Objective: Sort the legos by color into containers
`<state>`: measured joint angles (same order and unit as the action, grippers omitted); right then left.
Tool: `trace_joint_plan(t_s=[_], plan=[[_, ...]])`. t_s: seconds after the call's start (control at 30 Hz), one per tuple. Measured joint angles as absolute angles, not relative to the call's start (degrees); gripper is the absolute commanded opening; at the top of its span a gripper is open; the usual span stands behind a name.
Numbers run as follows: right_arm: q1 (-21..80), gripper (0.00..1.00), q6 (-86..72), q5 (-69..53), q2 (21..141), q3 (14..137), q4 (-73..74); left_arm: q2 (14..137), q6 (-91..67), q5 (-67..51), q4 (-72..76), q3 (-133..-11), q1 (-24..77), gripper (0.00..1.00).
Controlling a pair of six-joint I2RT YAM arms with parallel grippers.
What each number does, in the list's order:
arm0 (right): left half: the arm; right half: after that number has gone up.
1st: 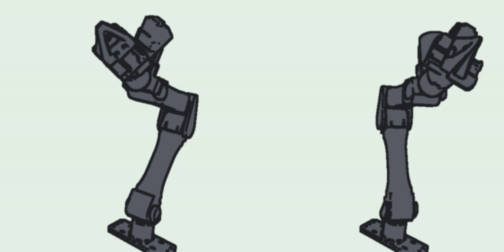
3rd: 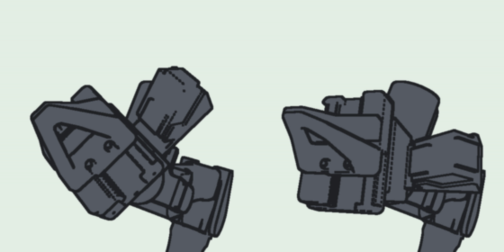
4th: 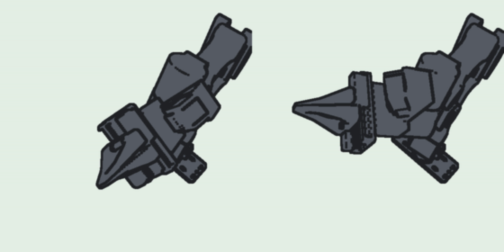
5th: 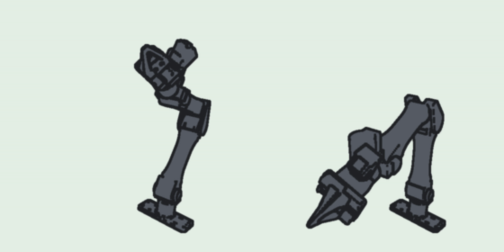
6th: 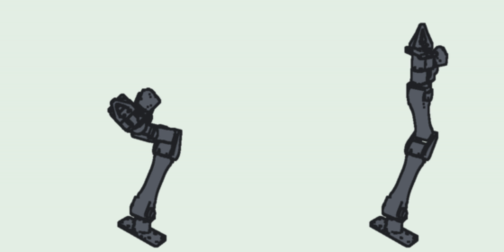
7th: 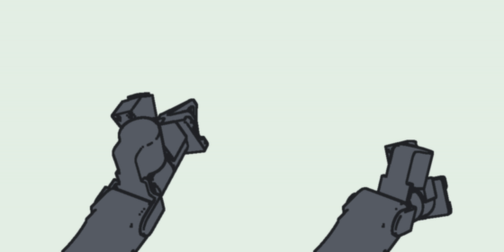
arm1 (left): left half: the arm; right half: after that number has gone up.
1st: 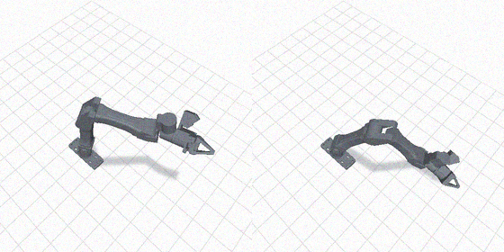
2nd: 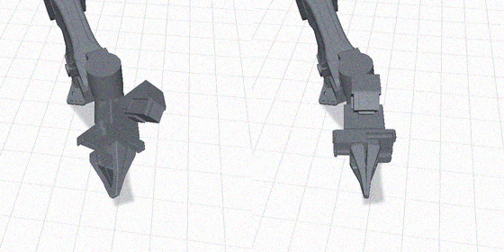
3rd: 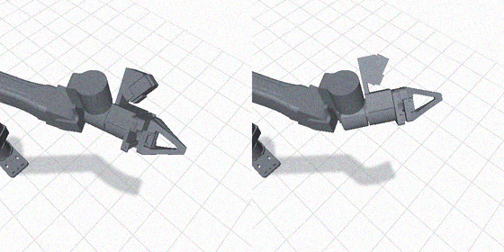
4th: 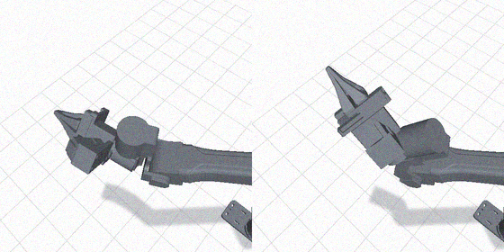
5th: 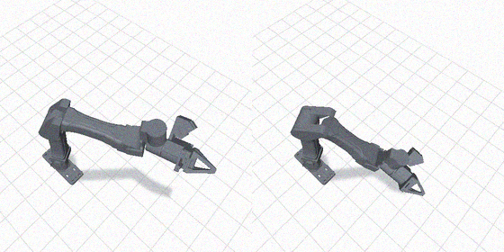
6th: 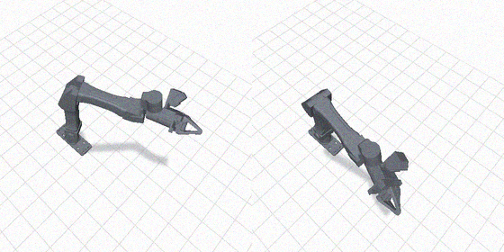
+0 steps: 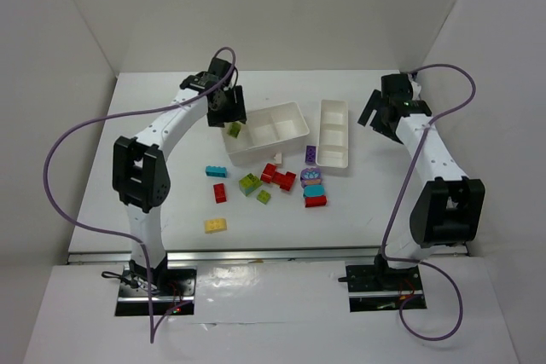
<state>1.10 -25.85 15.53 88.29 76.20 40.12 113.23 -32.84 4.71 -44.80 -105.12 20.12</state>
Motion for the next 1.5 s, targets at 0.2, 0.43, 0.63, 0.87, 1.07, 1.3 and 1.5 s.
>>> trace_joint_plan(t_s=[0.2, 0.43, 0.63, 0.87, 1.07, 1.3, 1.5], plan=[[1.1, 1.00, -25.9, 15.9, 87.9, 76.6, 40.9, 113.5, -33.0, 5.2, -45.6, -105.2, 20.4, 0.93], [1.1, 1.00, -25.9, 16.0, 87.9, 76.6, 41.4, 106.2, -33.6, 6.6, -48.5, -100.7, 19.1, 0.86], [1.1, 1.00, -25.9, 15.7, 87.2, 74.8, 40.8, 86.8, -41.4, 10.2, -57.0, -82.0, 3.8, 0.91], [1.1, 1.00, -25.8, 14.2, 87.1, 72.6, 39.8, 80.3, -51.0, 10.3, -64.4, -65.8, -8.0, 0.96], [1.1, 1.00, -24.9, 14.1, 88.4, 72.3, 39.2, 82.6, -53.2, 8.7, -65.0, -61.3, -14.3, 0.97], [1.1, 1.00, -24.3, 14.1, 89.8, 70.8, 37.4, 87.8, -52.7, 8.6, -60.5, -58.4, -17.6, 0.96], [1.1, 1.00, -24.3, 14.3, 90.2, 70.4, 37.2, 90.9, -52.7, 8.3, -55.2, -55.6, -18.0, 0.94]])
